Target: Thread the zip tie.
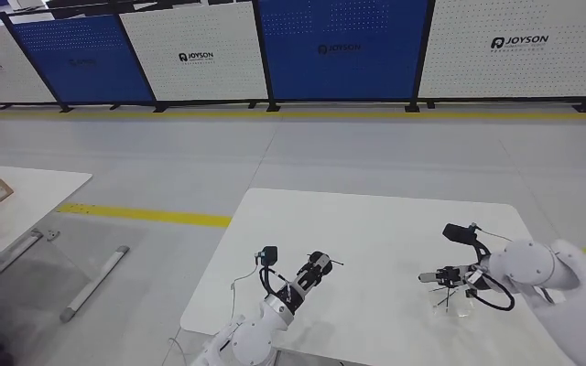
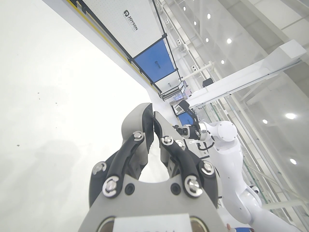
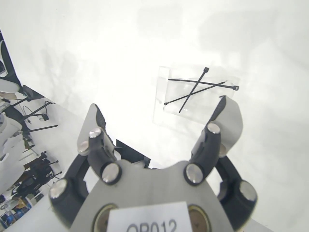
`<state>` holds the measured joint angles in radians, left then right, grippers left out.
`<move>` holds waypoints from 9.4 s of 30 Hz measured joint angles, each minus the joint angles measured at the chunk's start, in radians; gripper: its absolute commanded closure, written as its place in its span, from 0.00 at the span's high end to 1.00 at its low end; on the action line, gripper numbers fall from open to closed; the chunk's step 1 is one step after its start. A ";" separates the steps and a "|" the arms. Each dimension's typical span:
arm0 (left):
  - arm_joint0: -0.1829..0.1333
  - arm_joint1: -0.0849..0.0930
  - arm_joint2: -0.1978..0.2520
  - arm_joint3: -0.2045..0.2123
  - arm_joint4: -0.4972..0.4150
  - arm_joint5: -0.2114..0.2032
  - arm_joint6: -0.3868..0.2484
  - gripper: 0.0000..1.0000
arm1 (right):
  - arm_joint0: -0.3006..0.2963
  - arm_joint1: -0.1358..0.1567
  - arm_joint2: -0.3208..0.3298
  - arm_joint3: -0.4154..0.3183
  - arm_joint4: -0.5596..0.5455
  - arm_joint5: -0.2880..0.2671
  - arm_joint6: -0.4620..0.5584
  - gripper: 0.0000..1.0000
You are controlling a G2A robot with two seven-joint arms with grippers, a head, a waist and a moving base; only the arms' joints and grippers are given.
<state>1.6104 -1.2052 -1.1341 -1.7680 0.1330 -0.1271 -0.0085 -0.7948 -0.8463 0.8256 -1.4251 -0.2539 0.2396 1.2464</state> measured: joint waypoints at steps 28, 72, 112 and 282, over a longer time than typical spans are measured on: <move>0.000 0.000 0.000 0.000 0.000 0.000 0.000 0.00 | 0.031 -0.025 -0.003 0.095 -0.100 0.100 0.118 0.33; 0.000 0.000 0.000 0.000 0.000 0.000 0.000 0.00 | 0.135 -0.157 -0.109 0.317 -0.158 0.100 0.144 0.00; 0.000 0.000 0.000 0.000 0.000 0.000 0.000 0.00 | -0.184 -0.042 0.264 -0.096 -0.072 0.100 -0.062 0.00; 0.058 0.013 -0.030 -0.051 0.088 0.003 -0.024 0.00 | -0.727 -0.236 0.068 -0.354 0.130 -0.302 -1.587 0.00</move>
<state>1.6686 -1.1924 -1.1646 -1.8195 0.2211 -0.1240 -0.0325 -1.5219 -1.0820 0.8936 -1.7790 -0.1241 -0.0627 -0.3405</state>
